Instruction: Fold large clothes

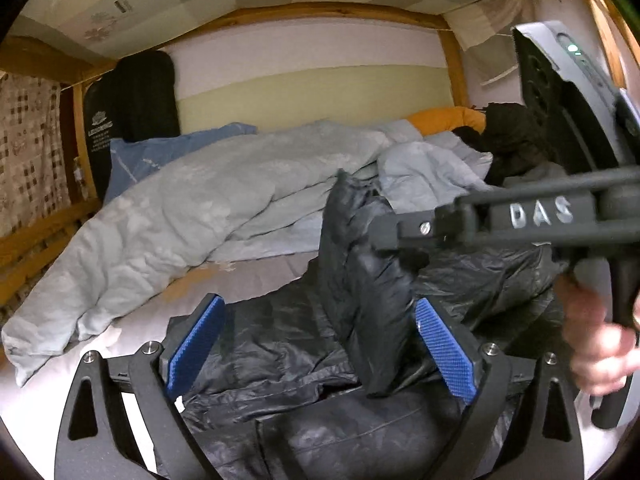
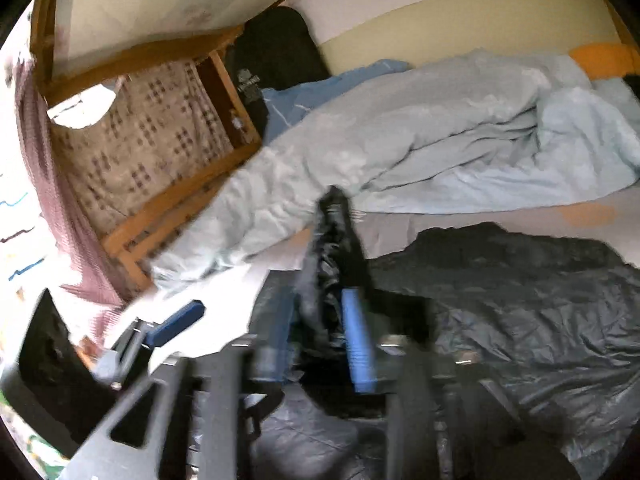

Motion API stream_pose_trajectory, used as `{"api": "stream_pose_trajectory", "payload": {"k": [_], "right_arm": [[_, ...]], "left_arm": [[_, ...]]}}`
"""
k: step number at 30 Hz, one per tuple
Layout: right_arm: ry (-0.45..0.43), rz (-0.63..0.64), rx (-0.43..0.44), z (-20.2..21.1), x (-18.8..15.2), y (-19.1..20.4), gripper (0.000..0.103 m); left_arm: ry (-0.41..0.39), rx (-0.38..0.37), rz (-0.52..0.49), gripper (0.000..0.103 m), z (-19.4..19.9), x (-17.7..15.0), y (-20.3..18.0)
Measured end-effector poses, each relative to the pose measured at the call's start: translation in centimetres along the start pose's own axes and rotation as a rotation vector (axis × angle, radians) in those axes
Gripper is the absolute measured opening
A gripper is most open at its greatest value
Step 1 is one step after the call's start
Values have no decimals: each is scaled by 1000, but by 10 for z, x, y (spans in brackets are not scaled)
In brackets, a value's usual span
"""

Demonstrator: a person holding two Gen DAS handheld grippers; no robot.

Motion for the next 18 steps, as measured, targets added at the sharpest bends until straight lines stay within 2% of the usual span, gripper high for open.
{"api": "stream_pose_trajectory", "payload": {"k": [1,2,6,8,10,14,16,18], "right_arm": [[-23,20,-39,4,0,-1,81],[-57,24,-56,10,2,-4,83],[-89,30,-90,30,8,-24,83],[-90,15,-139,39,12,-50,83],[-93,8,-228,52,16,-85,83],[-29,30,-397,73,10,-154,82],[6,50,-472,89,2,-188,78],[53,59,-494,97,-6,-212,69]], "left_arm": [[7,8,15,95,-1,-1,4],[12,14,31,95,-2,-2,8],[51,32,73,95,-11,-10,23],[81,23,110,95,-19,-16,30],[129,23,145,95,-27,-26,37],[219,77,203,95,-44,-48,59],[281,99,232,95,-53,-60,71],[384,133,266,94,-65,-78,83]]}}
Point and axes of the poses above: each gripper's, at about its wrist camera, not at the fingertips, and z roughly against the way its jaws point, y to its left, x to its top, the point moved 9 cm from there along -z, roughly the way its jaws point, and after that the axes turned 6 degrees about -x, right-handed, at the moved point
